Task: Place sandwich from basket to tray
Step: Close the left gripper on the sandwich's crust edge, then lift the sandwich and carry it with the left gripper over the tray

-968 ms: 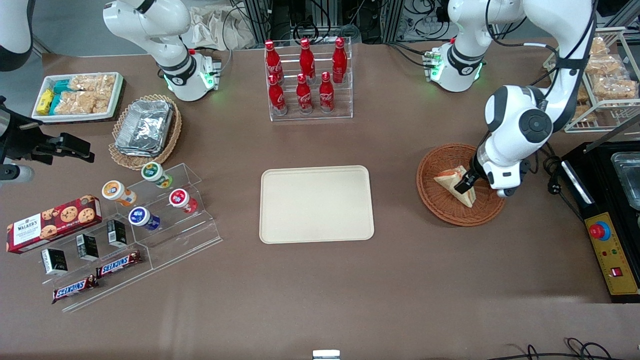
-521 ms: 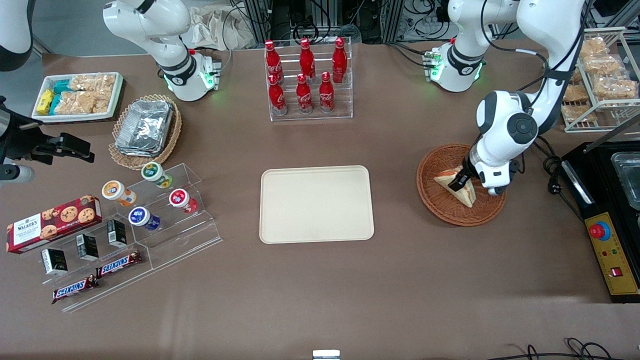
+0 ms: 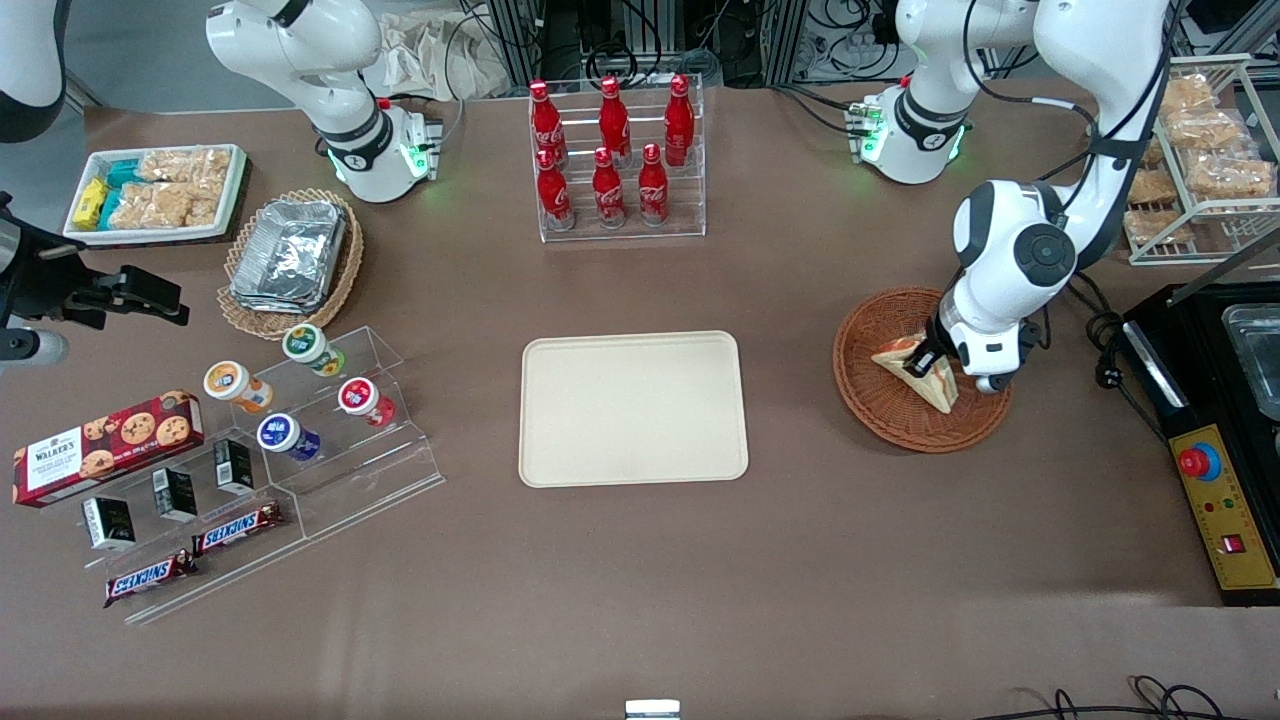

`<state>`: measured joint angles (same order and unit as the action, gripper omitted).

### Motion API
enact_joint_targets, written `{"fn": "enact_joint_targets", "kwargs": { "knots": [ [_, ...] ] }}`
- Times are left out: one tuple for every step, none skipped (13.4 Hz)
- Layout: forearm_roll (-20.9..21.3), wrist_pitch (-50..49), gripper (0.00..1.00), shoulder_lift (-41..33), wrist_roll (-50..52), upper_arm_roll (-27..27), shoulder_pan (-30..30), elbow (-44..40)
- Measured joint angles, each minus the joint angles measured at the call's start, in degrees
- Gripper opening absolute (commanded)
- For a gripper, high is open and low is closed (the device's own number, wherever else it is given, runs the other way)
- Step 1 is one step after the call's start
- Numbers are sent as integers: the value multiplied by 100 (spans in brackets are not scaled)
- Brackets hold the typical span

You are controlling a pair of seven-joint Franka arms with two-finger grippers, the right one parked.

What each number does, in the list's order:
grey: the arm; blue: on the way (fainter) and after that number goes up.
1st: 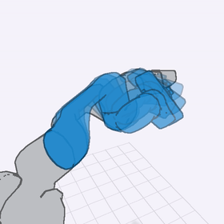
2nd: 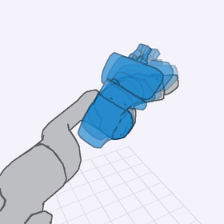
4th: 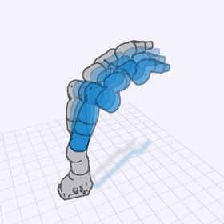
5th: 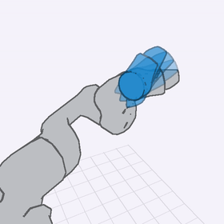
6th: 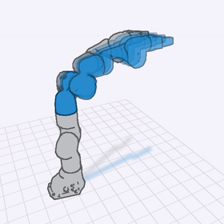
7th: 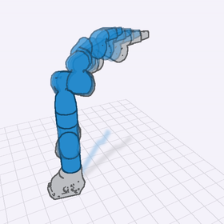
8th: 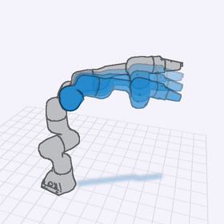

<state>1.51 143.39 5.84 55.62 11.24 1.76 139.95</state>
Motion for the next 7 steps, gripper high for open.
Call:
{"fn": "enact_joint_targets", "kwargs": {
  "knots": [
    [183, -433, 0, -170, -212, 12, -1, -130],
    [258, -957, 0, -386, -540, 15, 0, -315],
    [283, -1486, 0, -569, -875, 15, 2, -550],
    [285, -2132, 0, -704, -1236, 15, 3, -909],
    [280, -2864, 0, -777, -1606, 15, 3, -1413],
    [249, -3535, 0, -782, -1900, 18, 2, -1991],
    [160, -4019, 0, -755, -2091, 48, 3, -2540]
  ]
}}
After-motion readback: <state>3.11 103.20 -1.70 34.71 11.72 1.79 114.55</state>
